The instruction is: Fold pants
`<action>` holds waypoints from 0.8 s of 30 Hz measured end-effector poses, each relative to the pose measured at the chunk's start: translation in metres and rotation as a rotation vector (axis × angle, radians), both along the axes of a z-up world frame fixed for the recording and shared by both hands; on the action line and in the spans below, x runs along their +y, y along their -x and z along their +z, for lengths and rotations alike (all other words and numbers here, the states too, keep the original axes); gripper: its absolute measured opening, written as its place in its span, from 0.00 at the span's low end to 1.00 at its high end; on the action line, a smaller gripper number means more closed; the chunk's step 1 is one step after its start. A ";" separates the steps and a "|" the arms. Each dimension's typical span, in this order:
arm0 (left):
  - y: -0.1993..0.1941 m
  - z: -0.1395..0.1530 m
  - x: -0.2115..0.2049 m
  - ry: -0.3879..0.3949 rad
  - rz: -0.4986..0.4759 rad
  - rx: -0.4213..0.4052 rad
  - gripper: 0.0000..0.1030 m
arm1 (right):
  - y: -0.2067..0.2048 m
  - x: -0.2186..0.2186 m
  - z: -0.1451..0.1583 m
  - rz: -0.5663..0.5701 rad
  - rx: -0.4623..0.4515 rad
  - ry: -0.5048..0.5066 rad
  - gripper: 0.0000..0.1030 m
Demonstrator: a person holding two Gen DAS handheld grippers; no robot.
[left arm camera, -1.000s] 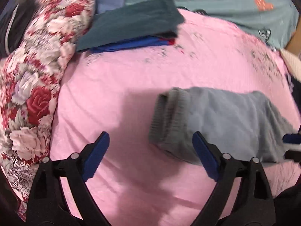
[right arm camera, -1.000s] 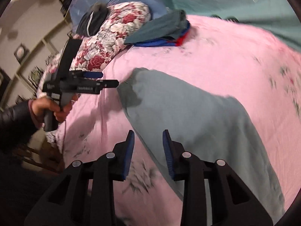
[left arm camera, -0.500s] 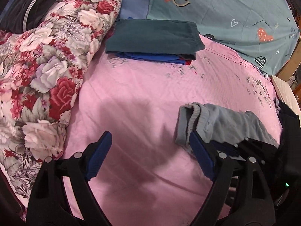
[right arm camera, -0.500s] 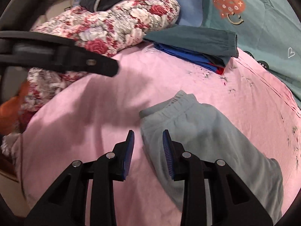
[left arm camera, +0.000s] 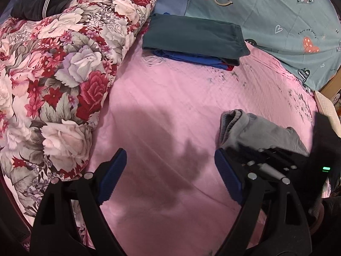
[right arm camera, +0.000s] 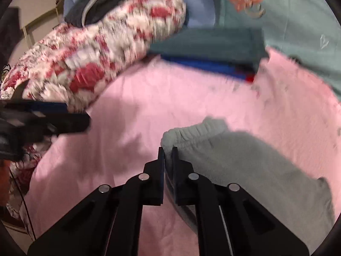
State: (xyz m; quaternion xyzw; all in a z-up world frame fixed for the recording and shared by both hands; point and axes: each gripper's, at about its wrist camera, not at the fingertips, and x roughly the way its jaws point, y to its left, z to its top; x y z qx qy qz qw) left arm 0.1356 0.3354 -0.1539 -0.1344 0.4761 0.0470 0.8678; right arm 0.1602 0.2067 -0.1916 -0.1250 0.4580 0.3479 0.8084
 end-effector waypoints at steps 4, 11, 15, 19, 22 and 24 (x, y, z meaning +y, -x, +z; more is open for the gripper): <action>-0.006 0.012 -0.014 -0.028 -0.045 -0.020 0.83 | 0.013 -0.031 0.035 0.022 0.002 -0.112 0.36; -0.050 0.038 -0.107 0.031 -0.343 -0.172 0.83 | 0.027 -0.146 0.057 -0.213 -0.042 -0.092 0.49; -0.082 0.007 -0.170 0.075 -0.489 -0.135 0.83 | 0.027 -0.214 0.037 -0.405 0.009 -0.014 0.49; -0.101 -0.052 -0.177 0.040 -0.452 0.016 0.83 | 0.032 -0.267 0.007 -0.518 0.106 0.037 0.49; -0.098 -0.067 -0.169 -0.004 -0.444 0.022 0.82 | 0.036 -0.299 0.011 -0.586 0.158 -0.022 0.49; -0.097 -0.061 -0.177 -0.065 -0.437 0.040 0.83 | 0.042 -0.326 0.026 -0.637 0.155 -0.088 0.50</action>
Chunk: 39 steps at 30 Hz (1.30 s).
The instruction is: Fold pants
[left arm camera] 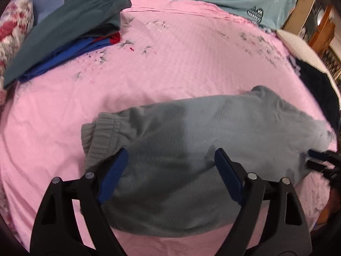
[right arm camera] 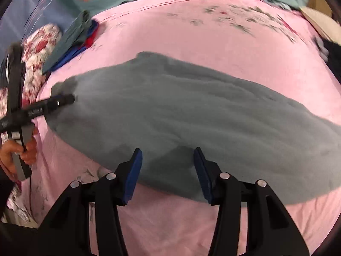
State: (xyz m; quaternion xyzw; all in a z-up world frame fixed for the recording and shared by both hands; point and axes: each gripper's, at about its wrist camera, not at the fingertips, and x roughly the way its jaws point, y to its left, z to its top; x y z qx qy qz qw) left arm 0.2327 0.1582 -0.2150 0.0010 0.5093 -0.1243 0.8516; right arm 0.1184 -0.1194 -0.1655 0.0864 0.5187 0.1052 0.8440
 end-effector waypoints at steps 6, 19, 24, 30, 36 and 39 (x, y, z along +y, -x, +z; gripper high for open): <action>0.021 0.044 -0.046 -0.019 0.039 -0.079 0.85 | 0.042 -0.161 0.024 -0.427 -0.030 -0.093 0.52; 0.087 0.049 -0.342 0.059 -0.400 0.025 0.90 | 0.136 -0.364 0.009 -0.799 -0.054 -0.150 0.46; 0.104 0.051 -0.392 -0.002 -0.476 0.019 0.90 | 0.130 -0.383 -0.006 -0.720 -0.064 -0.146 0.41; 0.104 0.049 -0.390 -0.047 -0.406 0.055 0.90 | 0.109 -0.394 -0.022 -0.666 -0.048 -0.158 0.38; 0.104 0.053 -0.388 -0.069 -0.371 0.055 0.90 | 0.096 -0.392 -0.029 -0.593 -0.031 -0.117 0.22; 0.107 0.054 -0.390 -0.076 -0.373 0.052 0.90 | 0.097 -0.392 -0.029 -0.583 -0.035 -0.125 0.13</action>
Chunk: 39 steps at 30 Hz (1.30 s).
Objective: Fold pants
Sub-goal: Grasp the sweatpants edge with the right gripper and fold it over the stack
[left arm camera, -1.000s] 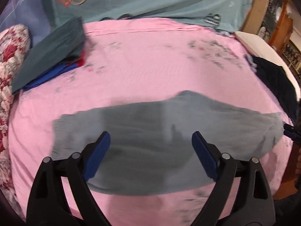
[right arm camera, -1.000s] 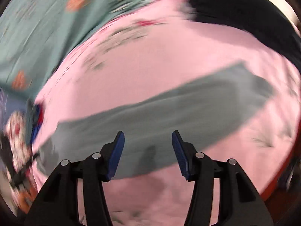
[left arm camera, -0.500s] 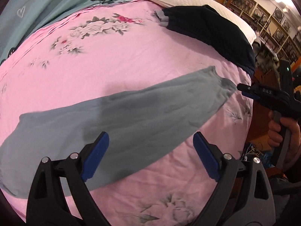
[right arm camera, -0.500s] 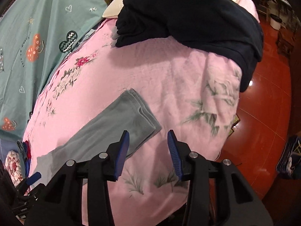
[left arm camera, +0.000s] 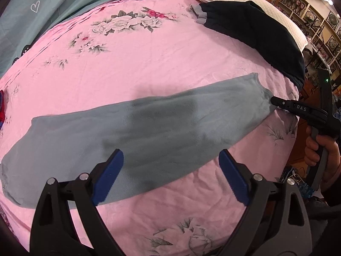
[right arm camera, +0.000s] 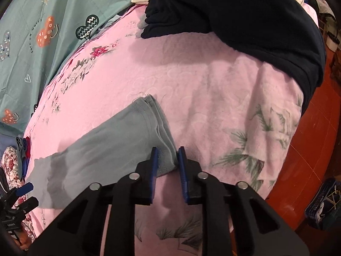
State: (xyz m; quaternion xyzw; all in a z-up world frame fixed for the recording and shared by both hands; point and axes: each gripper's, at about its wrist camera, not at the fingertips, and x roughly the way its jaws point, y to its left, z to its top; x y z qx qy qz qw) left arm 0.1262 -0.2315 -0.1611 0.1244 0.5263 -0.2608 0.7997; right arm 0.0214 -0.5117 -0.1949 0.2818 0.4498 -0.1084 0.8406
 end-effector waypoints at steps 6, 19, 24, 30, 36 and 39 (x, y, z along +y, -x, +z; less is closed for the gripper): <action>-0.002 -0.001 0.006 -0.005 0.023 0.001 0.90 | 0.007 0.002 0.007 -0.008 -0.036 -0.023 0.08; -0.017 0.009 0.098 0.039 0.225 -0.029 0.90 | -0.036 0.092 0.096 0.173 -0.245 0.066 0.06; -0.015 0.008 0.158 0.045 0.357 -0.033 0.90 | -0.073 0.199 0.111 0.420 -0.294 0.136 0.06; 0.002 0.000 0.238 0.053 0.530 -0.006 0.90 | -0.094 0.325 0.077 0.706 -0.250 0.163 0.06; 0.018 -0.010 0.287 0.049 0.615 0.020 0.90 | -0.090 0.400 0.019 0.870 -0.110 0.181 0.06; 0.019 -0.014 0.298 0.055 0.622 0.030 0.90 | -0.089 0.406 0.012 0.893 -0.076 0.169 0.10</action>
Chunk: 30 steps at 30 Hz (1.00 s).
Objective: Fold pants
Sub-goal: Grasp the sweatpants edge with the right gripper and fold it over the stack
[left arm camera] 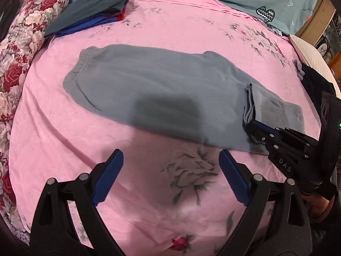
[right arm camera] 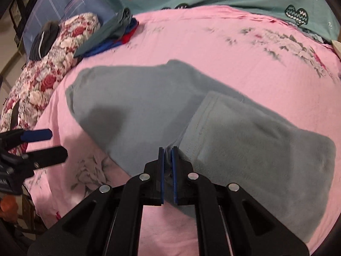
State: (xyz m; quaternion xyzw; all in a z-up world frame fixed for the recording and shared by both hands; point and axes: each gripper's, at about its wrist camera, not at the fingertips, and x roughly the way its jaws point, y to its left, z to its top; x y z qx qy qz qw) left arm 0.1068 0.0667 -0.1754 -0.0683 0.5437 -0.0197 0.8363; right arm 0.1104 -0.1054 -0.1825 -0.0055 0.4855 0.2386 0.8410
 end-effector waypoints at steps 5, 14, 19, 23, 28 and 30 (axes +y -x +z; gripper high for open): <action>-0.013 -0.002 -0.001 0.027 -0.024 -0.007 0.90 | 0.010 -0.051 0.038 -0.118 0.036 -0.191 0.30; -0.047 0.022 -0.084 0.149 -0.261 -0.115 0.89 | 0.034 -0.178 0.018 -0.470 0.115 -0.180 0.20; -0.053 0.019 -0.159 0.164 -0.472 -0.158 0.77 | 0.042 -0.193 -0.002 -0.456 0.142 -0.178 0.08; -0.060 -0.024 -0.194 0.085 -0.546 -0.052 0.52 | 0.039 -0.196 0.017 -0.444 0.124 -0.196 0.10; -0.058 -0.036 -0.193 0.064 -0.542 -0.042 0.53 | 0.009 -0.207 0.033 -0.449 0.070 -0.269 0.11; -0.060 -0.038 -0.193 0.066 -0.530 -0.037 0.53 | -0.006 -0.211 0.023 -0.464 0.080 -0.263 0.10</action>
